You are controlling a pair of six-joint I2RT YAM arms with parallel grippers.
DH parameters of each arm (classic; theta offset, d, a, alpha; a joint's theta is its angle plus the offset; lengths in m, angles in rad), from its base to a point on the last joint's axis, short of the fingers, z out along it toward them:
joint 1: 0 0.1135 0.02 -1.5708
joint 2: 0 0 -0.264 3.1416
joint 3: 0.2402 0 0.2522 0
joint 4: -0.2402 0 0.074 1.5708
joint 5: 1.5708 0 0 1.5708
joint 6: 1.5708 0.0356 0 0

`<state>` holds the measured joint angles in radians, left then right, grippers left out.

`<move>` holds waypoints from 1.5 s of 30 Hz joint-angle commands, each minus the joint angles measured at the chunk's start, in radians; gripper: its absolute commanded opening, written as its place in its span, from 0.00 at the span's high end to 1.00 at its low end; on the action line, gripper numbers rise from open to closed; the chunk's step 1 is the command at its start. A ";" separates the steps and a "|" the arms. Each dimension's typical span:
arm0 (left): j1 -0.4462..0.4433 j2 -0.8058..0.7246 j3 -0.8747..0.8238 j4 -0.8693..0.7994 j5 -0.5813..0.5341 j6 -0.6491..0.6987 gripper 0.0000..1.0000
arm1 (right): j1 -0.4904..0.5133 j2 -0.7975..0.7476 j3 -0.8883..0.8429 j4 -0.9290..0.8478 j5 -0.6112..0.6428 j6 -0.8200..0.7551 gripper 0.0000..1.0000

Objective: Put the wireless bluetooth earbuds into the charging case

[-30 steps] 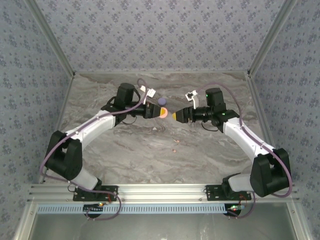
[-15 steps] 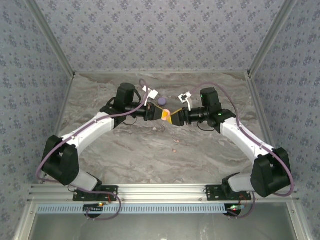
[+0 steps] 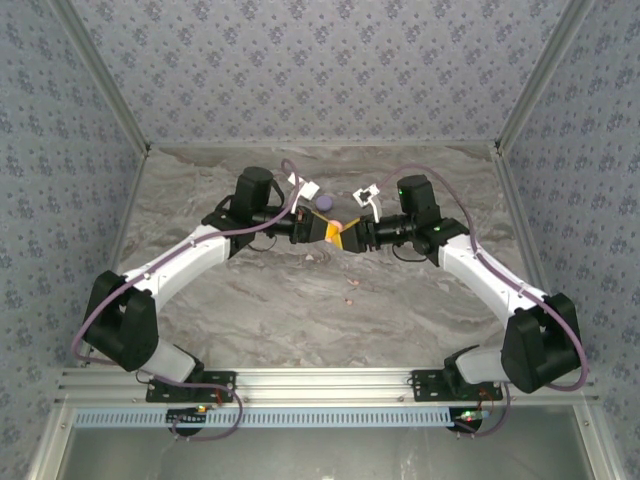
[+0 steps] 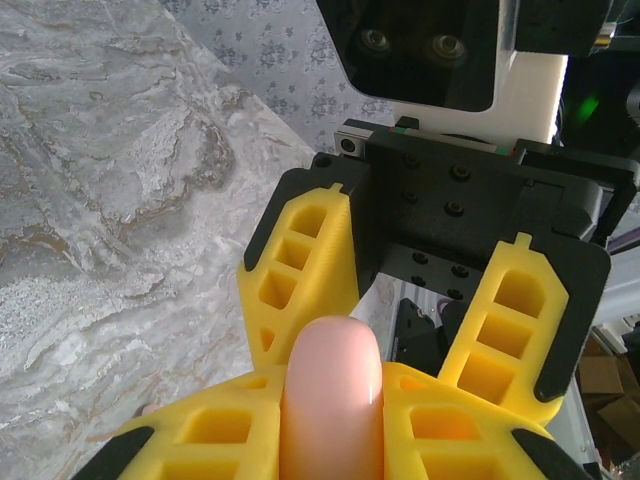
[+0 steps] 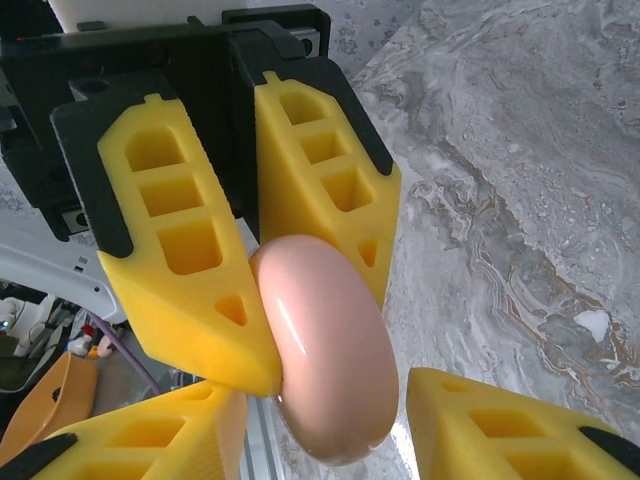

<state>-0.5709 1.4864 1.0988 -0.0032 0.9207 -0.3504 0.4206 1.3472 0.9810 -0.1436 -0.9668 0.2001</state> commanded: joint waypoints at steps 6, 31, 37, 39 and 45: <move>-0.016 -0.018 0.047 0.011 0.034 0.018 0.79 | 0.007 0.003 0.030 0.026 -0.009 -0.009 0.73; 0.001 -0.051 0.005 0.039 -0.030 -0.025 0.58 | -0.031 -0.052 -0.008 0.048 0.026 0.019 0.83; -0.003 -0.034 0.011 0.034 -0.021 -0.024 0.74 | -0.032 -0.054 -0.005 0.050 0.020 0.022 0.83; -0.003 -0.030 0.015 0.026 -0.026 -0.022 0.81 | -0.031 -0.053 -0.005 0.041 0.025 0.019 0.82; 0.000 -0.029 0.039 -0.043 -0.054 0.019 0.84 | -0.049 -0.073 -0.007 0.012 0.047 0.003 0.56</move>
<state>-0.5697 1.4643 1.1023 -0.0040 0.8722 -0.3634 0.3878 1.3117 0.9764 -0.1238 -0.9360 0.2146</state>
